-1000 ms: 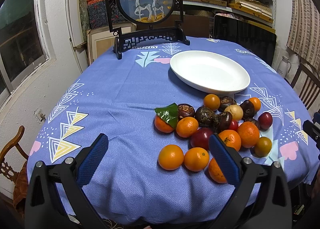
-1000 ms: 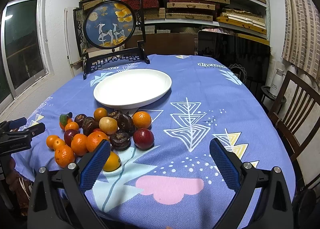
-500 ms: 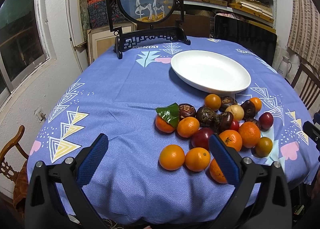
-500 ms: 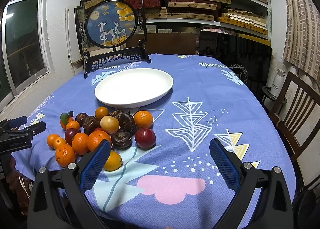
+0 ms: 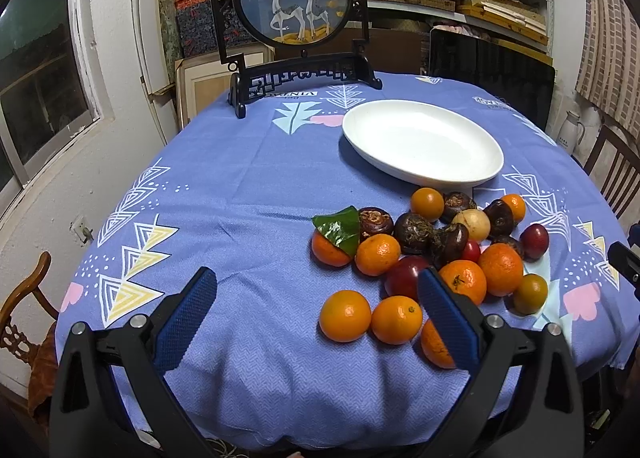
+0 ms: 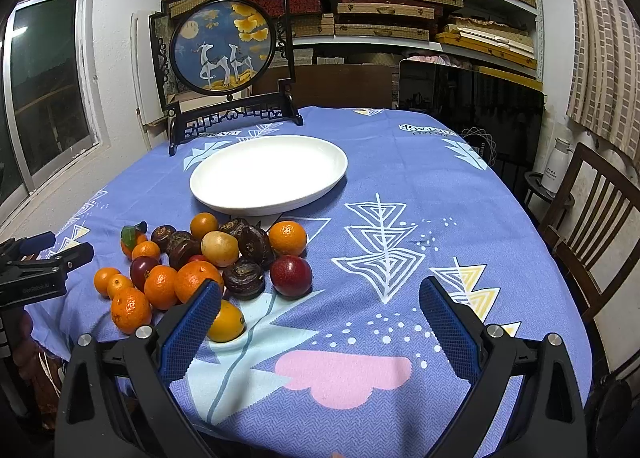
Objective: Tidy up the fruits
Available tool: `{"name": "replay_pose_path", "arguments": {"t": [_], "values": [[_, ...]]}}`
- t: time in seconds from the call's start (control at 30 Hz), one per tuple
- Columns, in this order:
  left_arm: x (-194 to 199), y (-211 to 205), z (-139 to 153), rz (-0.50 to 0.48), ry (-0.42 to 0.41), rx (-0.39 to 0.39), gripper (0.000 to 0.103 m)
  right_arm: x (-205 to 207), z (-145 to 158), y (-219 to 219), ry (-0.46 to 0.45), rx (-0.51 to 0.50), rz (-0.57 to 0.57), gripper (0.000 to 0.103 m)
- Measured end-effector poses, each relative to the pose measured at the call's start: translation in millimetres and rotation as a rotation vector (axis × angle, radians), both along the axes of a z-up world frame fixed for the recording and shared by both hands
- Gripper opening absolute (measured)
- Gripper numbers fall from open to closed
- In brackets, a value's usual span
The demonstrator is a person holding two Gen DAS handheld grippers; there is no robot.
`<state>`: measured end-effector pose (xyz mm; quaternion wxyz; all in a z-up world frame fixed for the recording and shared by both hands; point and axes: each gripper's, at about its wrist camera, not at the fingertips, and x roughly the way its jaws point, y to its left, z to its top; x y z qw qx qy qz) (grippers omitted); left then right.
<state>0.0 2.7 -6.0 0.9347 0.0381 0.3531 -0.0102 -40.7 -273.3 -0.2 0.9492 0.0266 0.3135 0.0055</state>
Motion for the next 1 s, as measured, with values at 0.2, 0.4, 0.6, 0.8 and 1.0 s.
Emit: {"name": "replay_pose_path", "arguments": {"t": [0.2,0.4,0.6,0.8,1.0], "values": [[0,0,0,0.000,-0.001,0.001,0.098,0,0,0,0.001,0.001,0.002,0.099],[-2,2,0,-0.012,-0.006,0.036,0.098,0,0,0,0.000,-0.001,0.001,0.099],[-7,28,-16,-0.094,0.023,0.093,0.098,2,-5,-1,0.009,0.011,0.003,0.099],[-6,32,-34,-0.171,0.060,0.041,0.098,6,-8,7,0.026,0.009,0.035,0.099],[0,13,-49,-0.244,0.046,0.120,0.080,4,-8,0,0.032,0.012,0.013,0.099]]}}
